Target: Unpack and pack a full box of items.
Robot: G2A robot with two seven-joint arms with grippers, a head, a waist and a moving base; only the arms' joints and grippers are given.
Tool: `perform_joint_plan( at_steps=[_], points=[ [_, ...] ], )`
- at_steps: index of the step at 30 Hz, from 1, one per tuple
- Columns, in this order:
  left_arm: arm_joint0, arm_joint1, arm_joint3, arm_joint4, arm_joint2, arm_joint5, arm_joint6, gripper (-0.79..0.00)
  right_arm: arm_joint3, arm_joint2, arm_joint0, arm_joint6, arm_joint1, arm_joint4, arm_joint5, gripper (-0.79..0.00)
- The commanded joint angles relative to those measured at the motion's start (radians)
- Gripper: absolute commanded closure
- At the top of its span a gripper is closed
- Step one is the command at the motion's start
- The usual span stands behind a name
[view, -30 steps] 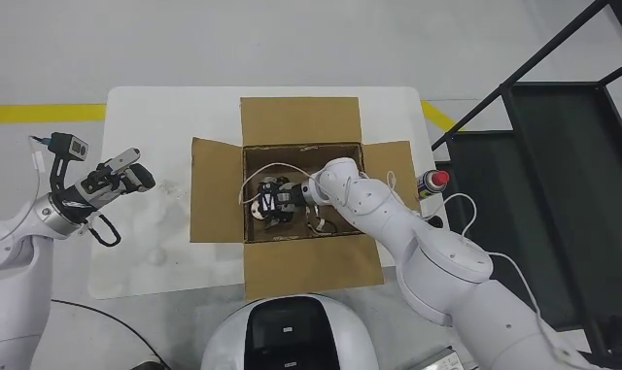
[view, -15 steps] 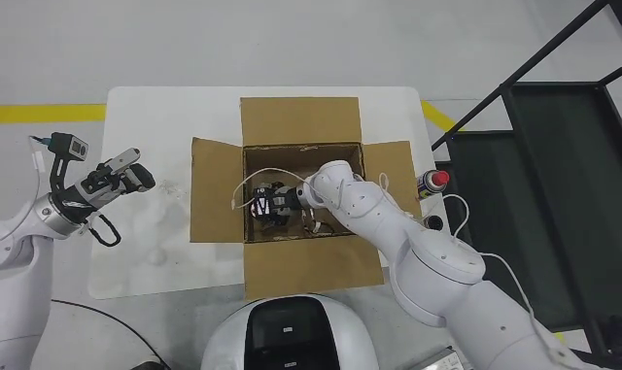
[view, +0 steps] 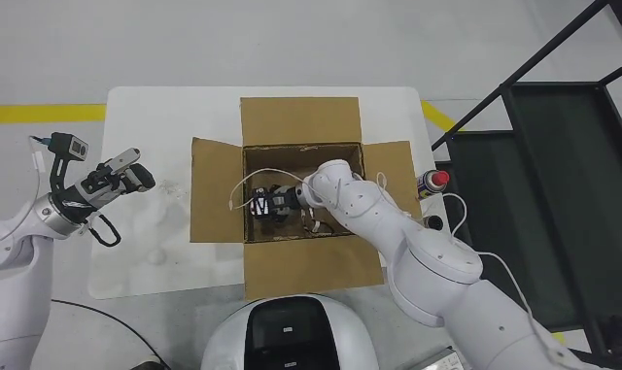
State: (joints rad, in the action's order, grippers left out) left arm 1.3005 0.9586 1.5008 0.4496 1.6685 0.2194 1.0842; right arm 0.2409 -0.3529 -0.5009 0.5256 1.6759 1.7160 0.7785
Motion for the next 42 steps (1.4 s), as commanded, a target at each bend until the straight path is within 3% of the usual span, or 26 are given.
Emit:
perform_joint_plan(
  at_steps=[1, 11, 25, 34, 42],
  points=[
    [0.000, 0.000, 0.000, 0.000, 0.000, 0.000, 0.000, -0.785, 0.000, 0.002, 0.005, 0.010, -0.003, 0.008, 0.005, 0.000],
    [0.000, 0.000, 0.000, 0.000, 0.000, 0.000, 0.000, -0.785, 0.028, 0.004, 0.024, 0.075, -0.032, 0.038, -0.002, 0.000],
    [0.000, 0.000, 0.000, 0.000, 0.000, 0.000, 0.000, -0.785, 0.140, -0.026, 0.017, 0.047, -0.101, 0.045, 0.014, 0.000],
    [0.000, 0.000, 0.000, 0.000, 0.000, 0.000, 0.000, -0.785, 0.297, -0.087, -0.025, -0.062, -0.179, 0.026, 0.016, 0.000],
    [0.000, 0.000, 0.000, 0.000, 0.000, 0.000, 0.000, -0.785, 0.546, -0.197, -0.121, -0.192, -0.284, 0.009, 0.034, 0.000]
  ],
)
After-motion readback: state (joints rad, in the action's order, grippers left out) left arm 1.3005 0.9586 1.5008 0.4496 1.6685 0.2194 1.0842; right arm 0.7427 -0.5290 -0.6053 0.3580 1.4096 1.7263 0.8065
